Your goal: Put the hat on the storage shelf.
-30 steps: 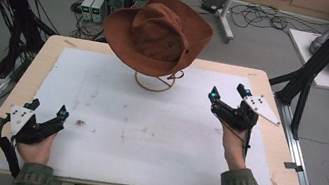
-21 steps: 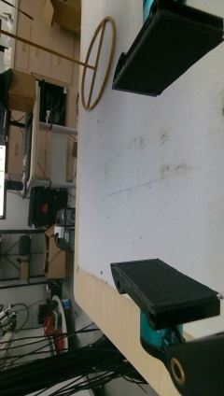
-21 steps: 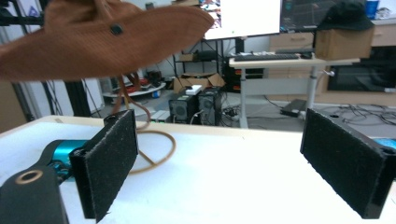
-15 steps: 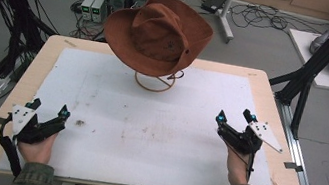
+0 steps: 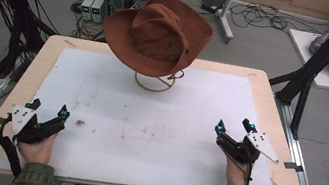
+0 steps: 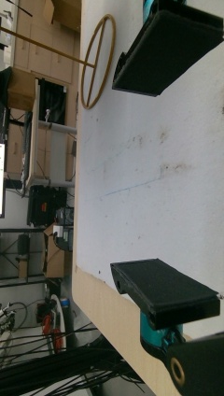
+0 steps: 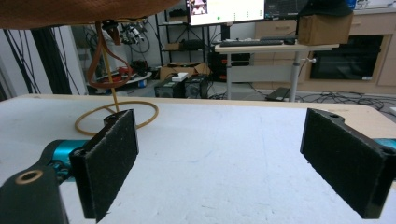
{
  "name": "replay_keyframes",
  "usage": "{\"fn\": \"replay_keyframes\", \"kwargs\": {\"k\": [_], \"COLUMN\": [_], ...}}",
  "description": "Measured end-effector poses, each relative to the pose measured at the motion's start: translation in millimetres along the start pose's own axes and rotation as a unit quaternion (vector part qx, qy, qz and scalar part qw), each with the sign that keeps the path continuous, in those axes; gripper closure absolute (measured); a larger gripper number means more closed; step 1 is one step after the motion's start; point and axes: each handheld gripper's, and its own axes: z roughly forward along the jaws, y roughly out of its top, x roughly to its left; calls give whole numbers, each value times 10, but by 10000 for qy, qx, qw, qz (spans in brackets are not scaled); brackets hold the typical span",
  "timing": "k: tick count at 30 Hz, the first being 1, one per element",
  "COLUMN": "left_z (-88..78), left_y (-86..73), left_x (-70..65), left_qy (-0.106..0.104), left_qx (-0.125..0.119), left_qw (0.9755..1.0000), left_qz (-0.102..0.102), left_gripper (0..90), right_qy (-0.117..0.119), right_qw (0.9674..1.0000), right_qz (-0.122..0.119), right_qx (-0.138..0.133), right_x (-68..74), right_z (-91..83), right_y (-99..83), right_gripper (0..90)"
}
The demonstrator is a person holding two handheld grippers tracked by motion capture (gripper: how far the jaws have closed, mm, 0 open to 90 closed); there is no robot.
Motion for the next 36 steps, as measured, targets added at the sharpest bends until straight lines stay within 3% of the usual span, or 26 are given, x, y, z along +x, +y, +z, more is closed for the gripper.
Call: {"fn": "replay_keyframes", "kwargs": {"k": [13,19,36], "left_z": [16,14,7], "left_y": [-10,-10,-12], "left_x": [-6,-18,-3], "left_qy": [-24,-54,-44], "left_qx": [34,34,50], "left_qw": [10000,10000,10000], "left_qz": [19,34,9], "left_gripper": [114,114,114], "right_qy": [-218,-239,-211], "right_qw": [9997,9996,9998], "right_qz": [-26,-98,27], "right_qx": [-55,-59,11], "right_x": [-70,-69,-79], "right_z": [-92,-105,-82], "right_y": [-52,-63,-92], "right_gripper": [106,106,106]}}
